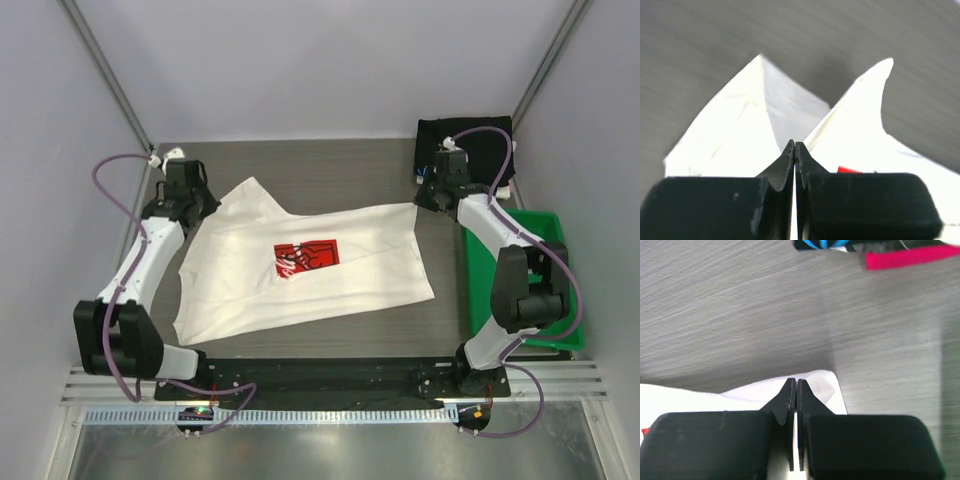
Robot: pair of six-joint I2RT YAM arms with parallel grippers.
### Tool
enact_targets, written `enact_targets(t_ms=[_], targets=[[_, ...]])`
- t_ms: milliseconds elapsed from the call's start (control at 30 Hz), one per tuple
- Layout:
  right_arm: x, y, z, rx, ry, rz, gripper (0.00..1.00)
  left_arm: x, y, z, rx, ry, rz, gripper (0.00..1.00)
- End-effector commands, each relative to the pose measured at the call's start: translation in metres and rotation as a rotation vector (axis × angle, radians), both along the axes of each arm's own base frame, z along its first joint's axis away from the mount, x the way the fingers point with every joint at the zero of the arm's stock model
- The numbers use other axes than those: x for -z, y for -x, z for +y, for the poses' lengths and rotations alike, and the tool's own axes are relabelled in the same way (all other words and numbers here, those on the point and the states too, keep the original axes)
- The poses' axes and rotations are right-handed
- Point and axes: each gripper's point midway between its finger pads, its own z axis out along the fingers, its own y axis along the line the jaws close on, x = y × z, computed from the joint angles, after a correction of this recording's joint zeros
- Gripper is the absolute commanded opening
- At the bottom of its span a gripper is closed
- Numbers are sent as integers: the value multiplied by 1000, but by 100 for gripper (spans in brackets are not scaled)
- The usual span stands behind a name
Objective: Fold and stack the t-shirts
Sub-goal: Fold the tshirt
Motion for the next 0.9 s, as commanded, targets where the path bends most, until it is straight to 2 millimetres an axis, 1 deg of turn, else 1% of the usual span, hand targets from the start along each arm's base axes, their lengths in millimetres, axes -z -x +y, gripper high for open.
enact_targets(t_ms=[0, 33, 67, 100, 167, 200, 267, 300, 333, 367, 400, 433, 467, 500, 567, 633, 667, 700, 733, 767, 833, 867], targets=[[-23, 1, -12, 19, -9, -87, 1, -9, 47, 6, -56, -16, 11, 0], [-23, 2, -13, 21, -8, -90, 1, -9, 57, 8, -88, -5, 6, 0], [-22, 4, -16, 24, -6, -88, 1, 3, 70, 8, -93, -2, 34, 0], [-18, 7, -17, 27, -5, -82, 1, -2, 85, 8, -101, 13, 18, 0], [-15, 11, -9, -9, -33, -77, 1, 2, 102, 5, -117, 33, 23, 0], [-10, 14, -8, -12, -38, -67, 1, 6, 119, 6, -120, 35, 35, 0], [-3, 19, -6, -18, -54, -53, 1, 7, 133, 8, -137, 33, 33, 0], [-2, 21, -6, -18, -58, -49, 1, 13, 142, 11, -147, 26, 56, 0], [-1, 22, -5, -20, -62, -50, 1, 6, 148, 13, -155, 30, 32, 0], [-1, 24, -3, -24, -65, -50, 1, 5, 153, 15, -166, 27, 32, 0], [4, 27, -5, -17, -62, -40, 1, 6, 162, 17, -182, 29, 48, 0], [6, 30, -5, -18, -63, -35, 1, 0, 167, 19, -193, 35, 28, 0], [3, 31, -6, -14, -65, -45, 1, -1, 171, 19, -196, 39, 27, 0], [6, 34, -6, -12, -63, -39, 1, -1, 178, 21, -200, 38, 39, 0], [6, 36, -7, -10, -62, -43, 1, -4, 186, 23, -215, 47, 28, 0], [9, 39, -7, -4, -63, -36, 1, 0, 193, 23, -218, 48, 41, 0], [9, 39, -7, -3, -67, -39, 1, 6, 196, 23, -214, 50, 52, 0], [11, 40, -7, -2, -72, -34, 1, 8, 193, 20, -206, 61, 48, 2], [11, 40, -6, 0, -82, -35, 1, 15, 192, 14, -182, 84, 61, 6], [12, 41, -4, 1, -92, -34, 1, 23, 185, 8, -165, 101, 75, 17], [9, 40, 0, -4, -115, -42, 1, 37, 180, -1, -146, 129, 118, 25], [10, 41, 1, -5, -121, -41, 1, 53, 172, -4, -140, 130, 159, 30]])
